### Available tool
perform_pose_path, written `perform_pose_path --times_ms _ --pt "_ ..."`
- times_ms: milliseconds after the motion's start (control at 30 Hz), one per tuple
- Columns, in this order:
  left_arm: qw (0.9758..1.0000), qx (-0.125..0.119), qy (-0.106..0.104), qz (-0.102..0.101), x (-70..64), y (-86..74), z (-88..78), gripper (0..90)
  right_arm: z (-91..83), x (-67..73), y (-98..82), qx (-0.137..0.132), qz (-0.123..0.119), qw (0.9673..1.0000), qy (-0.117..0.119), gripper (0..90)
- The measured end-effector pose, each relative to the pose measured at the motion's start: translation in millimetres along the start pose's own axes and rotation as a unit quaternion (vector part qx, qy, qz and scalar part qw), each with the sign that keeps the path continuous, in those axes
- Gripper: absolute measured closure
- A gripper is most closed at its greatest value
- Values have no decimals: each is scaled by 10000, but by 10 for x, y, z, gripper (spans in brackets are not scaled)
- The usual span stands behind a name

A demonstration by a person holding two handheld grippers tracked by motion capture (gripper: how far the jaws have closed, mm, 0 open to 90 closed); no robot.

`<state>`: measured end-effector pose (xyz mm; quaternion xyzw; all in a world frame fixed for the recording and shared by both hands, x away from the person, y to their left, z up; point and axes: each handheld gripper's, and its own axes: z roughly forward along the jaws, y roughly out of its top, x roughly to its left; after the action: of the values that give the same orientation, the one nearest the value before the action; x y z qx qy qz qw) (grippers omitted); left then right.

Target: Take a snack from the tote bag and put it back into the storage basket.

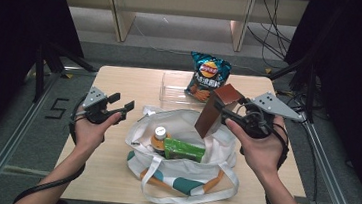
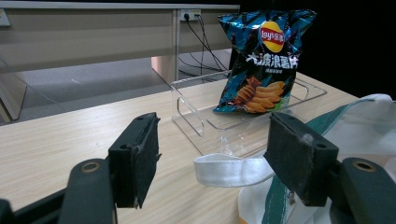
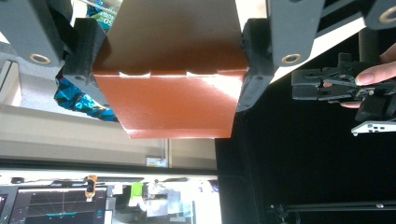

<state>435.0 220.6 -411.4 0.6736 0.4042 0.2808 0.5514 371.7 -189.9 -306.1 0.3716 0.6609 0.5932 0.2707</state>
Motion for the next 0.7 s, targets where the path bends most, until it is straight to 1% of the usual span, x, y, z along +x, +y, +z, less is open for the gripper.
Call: perform_pose_path --times_ms 33,100,133,167,233,267,300,333,400,433,467,500,533,600,633,700 --pt "10000 0 2 -28 -2 -1 1 334 6 -8 7 -35 -69 10000 -15 393" --pt "10000 0 -2 -43 -3 -1 5 335 -1 17 21 9 81 10000 -8 393" --pt "10000 -1 -4 -58 -1 -1 5 335 12 -7 36 -70 -61 10000 -3 393" --pt "10000 0 -5 -60 1 -1 5 335 12 -7 36 -70 -61 10000 -3 393" --pt "10000 11 -2 -43 5 -4 8 335 18 -6 62 -39 26 10000 -14 393" --pt "10000 4 -17 -20 3 -7 13 335 18 -6 62 -39 26 10000 -14 393" --pt "10000 7 -27 -51 -6 -12 16 334 23 -13 73 -67 -7 10000 -30 393" --pt "10000 30 -40 -28 -10 -15 24 334 18 -14 90 -51 -29 10000 -69 393" --pt "10000 35 -44 12 -13 -15 29 335 21 -22 97 -66 -72 9999 -63 393" --pt "10000 26 -58 -31 -23 -17 34 334 18 -23 101 -49 -59 9999 -71 393" --pt "10000 47 -60 16 -28 -15 34 335 15 -26 106 -53 -72 9999 -94 393" --pt "10000 45 -69 -12 -36 -17 37 335 9 -33 114 -50 -50 10000 -69 393" --pt "10000 29 -89 5 -37 -17 42 335 7 -42 118 -73 -86 9999 -101 393" --pt "10000 29 -91 9 -43 -15 41 335 -7 -46 127 -99 -6 9999 -131 394" --pt "10000 26 -92 7 -42 -13 42 335 -10 -58 129 -113 -45 9998 -141 393" --pt "10000 35 -81 4 -39 -15 44 335 -10 -75 129 -152 -41 9998 -141 393"
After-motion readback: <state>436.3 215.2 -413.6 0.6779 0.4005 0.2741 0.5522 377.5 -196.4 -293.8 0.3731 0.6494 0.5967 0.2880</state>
